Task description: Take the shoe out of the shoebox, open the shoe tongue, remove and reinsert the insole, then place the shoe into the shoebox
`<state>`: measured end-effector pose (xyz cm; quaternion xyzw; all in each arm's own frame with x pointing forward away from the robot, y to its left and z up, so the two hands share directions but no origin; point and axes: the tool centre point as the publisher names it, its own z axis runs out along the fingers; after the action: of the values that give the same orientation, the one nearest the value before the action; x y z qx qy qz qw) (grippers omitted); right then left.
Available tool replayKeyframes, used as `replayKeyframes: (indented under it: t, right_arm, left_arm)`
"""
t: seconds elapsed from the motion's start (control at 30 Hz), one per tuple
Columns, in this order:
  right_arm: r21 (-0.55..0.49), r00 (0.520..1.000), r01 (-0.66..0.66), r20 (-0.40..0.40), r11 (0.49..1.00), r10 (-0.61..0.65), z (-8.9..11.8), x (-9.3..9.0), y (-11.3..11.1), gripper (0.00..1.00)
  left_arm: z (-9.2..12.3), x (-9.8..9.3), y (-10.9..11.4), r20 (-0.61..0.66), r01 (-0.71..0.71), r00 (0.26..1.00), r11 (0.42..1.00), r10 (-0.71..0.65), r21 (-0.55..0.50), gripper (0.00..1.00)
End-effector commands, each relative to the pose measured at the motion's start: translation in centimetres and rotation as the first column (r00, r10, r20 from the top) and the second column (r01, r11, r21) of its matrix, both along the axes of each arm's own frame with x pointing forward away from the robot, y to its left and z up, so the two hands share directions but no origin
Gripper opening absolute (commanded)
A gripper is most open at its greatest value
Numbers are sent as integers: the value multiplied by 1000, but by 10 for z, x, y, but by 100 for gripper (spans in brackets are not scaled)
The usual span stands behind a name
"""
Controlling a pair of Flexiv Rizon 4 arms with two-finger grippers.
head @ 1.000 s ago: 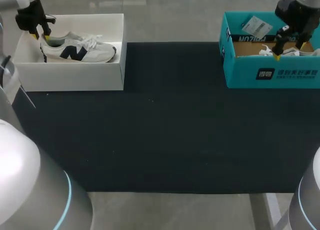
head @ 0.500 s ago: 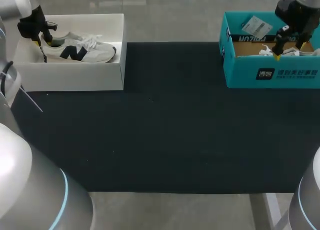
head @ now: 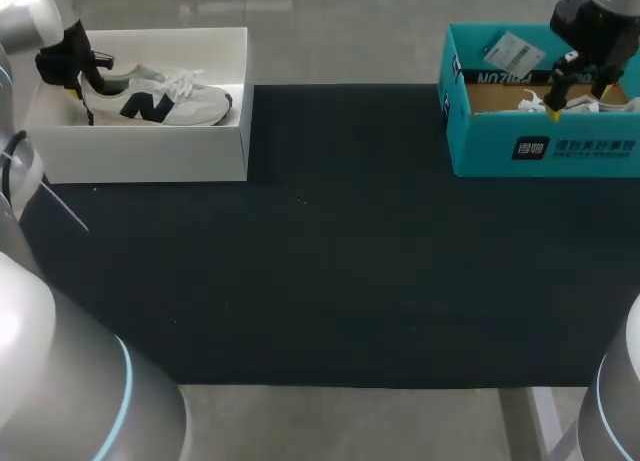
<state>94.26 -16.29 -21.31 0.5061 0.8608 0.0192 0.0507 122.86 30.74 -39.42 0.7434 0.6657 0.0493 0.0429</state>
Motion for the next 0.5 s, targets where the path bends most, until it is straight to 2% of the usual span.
replayKeyframes:
  t: [0.03, 0.13, 0.17, 0.2, 0.37, 0.5]
  right_arm:
    - [0, 1000, 0, 0, 1000, 0, 0, 0, 0, 100]
    - [0, 1000, 0, 0, 1000, 0, 0, 0, 0, 100]
    - [0, 1000, 0, 0, 1000, 0, 0, 0, 0, 100]
    - [0, 1000, 0, 0, 1000, 0, 0, 0, 0, 100]
    - [0, 1000, 0, 0, 1000, 0, 0, 0, 0, 100]
    - [0, 1000, 0, 0, 1000, 0, 0, 0, 0, 100]
  left_arm:
    - [-7, 16, 3, -311, 9, 950, 1000, 1, 29, 34]
    - [-4, 15, 3, -311, 18, 950, 999, -9, 28, 17]
    - [-3, 15, 3, -312, 22, 950, 999, -12, 29, 5]
    - [-1, 15, 4, -312, 25, 950, 999, -14, 31, 0]
    - [5, 14, 7, -314, 45, 949, 998, -32, 36, 0]
    - [19, 15, 9, -312, 51, 949, 998, -42, 22, 0]
